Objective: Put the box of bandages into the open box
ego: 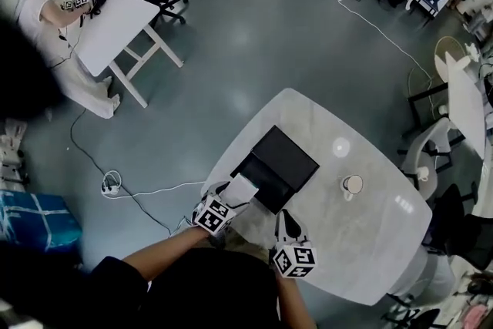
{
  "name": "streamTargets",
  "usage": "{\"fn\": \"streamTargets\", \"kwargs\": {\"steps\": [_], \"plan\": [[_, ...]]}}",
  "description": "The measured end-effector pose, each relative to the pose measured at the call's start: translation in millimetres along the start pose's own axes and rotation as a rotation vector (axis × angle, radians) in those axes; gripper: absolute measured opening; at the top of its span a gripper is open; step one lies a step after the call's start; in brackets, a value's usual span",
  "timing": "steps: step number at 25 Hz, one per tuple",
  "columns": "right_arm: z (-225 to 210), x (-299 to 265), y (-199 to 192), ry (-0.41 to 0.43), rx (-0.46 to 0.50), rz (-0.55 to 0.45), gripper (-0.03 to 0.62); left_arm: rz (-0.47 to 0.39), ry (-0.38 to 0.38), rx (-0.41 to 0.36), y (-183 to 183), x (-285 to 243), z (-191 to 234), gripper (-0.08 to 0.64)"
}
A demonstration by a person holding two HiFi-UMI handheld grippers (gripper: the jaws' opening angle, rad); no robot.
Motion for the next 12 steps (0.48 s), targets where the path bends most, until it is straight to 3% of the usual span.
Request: {"fn": "streamTargets", "kwargs": {"steps": [8,12], "plan": [[10,1,-2,-0.098,-0.065,-0.055,0.013,0.035,-0.072,-0.104,14,-2,7,0.411],[14,-1,-11,-0.165,-0.100,-0.082,0.012,0.036,-0.141,-0.223,29,-22,9,0.411]]}}
Point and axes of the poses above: the fingertips, and each gripper's own axes: x backward along the fingers, z to its left, y out of its top, the point moved 8 cm from there along x, backward along the fingers, and after that the axes turned 14 degrees about y, right-handed, at the moved point
